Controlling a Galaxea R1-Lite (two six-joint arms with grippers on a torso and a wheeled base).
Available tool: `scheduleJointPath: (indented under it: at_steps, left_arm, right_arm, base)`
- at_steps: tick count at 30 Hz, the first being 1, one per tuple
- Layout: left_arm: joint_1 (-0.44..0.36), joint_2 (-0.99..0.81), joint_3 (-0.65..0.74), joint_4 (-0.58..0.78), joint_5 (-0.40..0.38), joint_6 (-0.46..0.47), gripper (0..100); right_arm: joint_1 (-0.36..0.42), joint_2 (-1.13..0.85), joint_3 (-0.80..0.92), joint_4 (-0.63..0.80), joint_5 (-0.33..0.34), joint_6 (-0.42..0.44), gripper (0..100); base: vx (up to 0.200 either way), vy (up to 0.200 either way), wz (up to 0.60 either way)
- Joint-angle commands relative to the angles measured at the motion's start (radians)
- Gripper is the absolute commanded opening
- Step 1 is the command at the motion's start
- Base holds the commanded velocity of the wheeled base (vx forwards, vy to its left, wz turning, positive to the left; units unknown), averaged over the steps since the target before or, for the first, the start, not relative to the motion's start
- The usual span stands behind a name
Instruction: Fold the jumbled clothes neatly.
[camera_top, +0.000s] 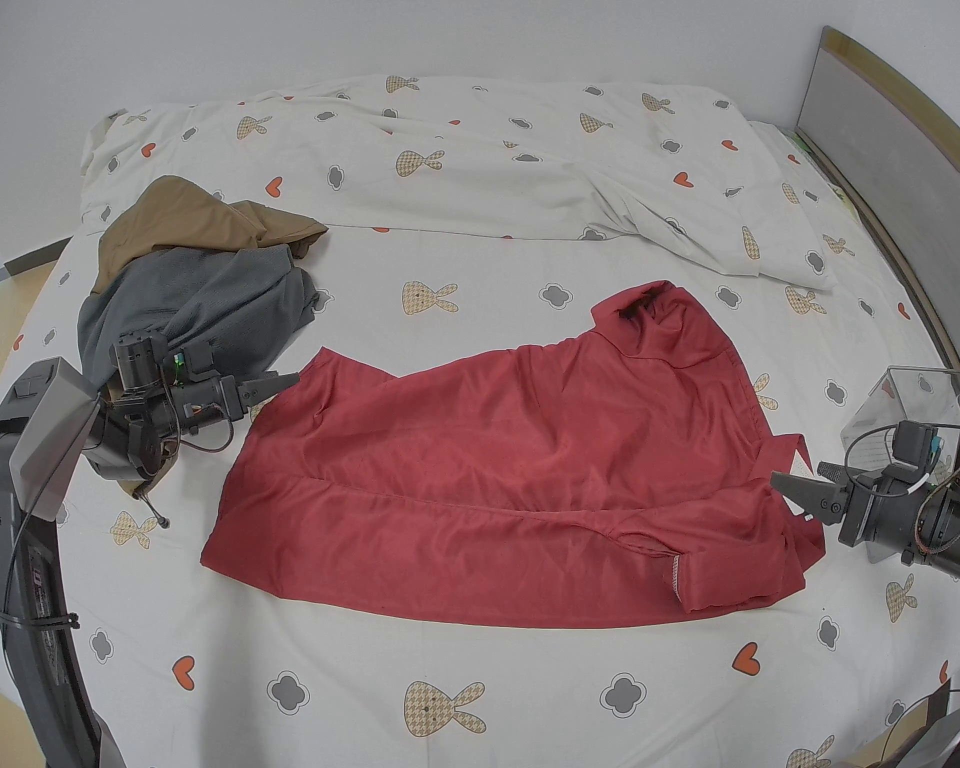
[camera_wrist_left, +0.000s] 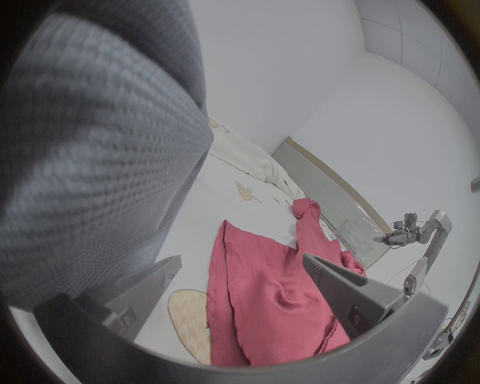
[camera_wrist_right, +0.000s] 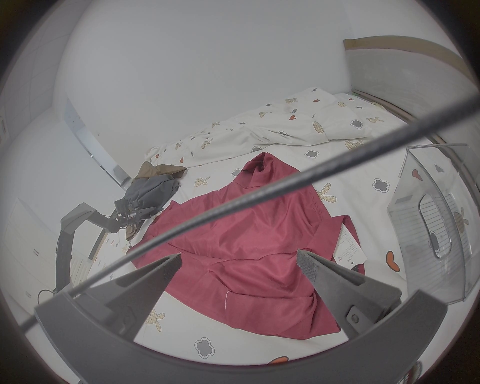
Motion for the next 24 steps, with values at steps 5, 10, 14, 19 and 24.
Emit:
scheduleJointPath:
  at_steps: [5, 10, 14, 19, 24]
  left_arm:
    - [-0.057, 0.059, -0.012, 0.002, 0.0, -0.001, 100]
    - [-0.098, 0.053, 0.011, 0.001, 0.0, -0.001, 100]
    - [-0.101, 0.048, 0.02, -0.001, 0.0, -0.001, 100]
    - [-0.097, 0.056, 0.009, 0.001, 0.0, -0.002, 0]
    - [-0.083, 0.053, 0.0, -0.001, 0.0, -0.002, 0]
  right_arm:
    - [0.0, -0.002, 0.006, -0.001, 0.0, 0.001, 100]
    - [0.0, -0.002, 0.006, 0.001, 0.0, -0.001, 100]
    - [0.002, -0.002, 0.007, 0.001, 0.0, -0.001, 100]
    - [0.005, -0.002, 0.013, -0.001, 0.0, -0.001, 100]
    - [0.006, -0.002, 0.013, -0.001, 0.0, -0.001, 100]
  base:
    - [0.0, 0.0, 0.0]
    - [0.0, 0.0, 0.0]
    - [0.0, 0.0, 0.0]
    - [0.0, 0.0, 0.0]
    - [0.0, 0.0, 0.0]
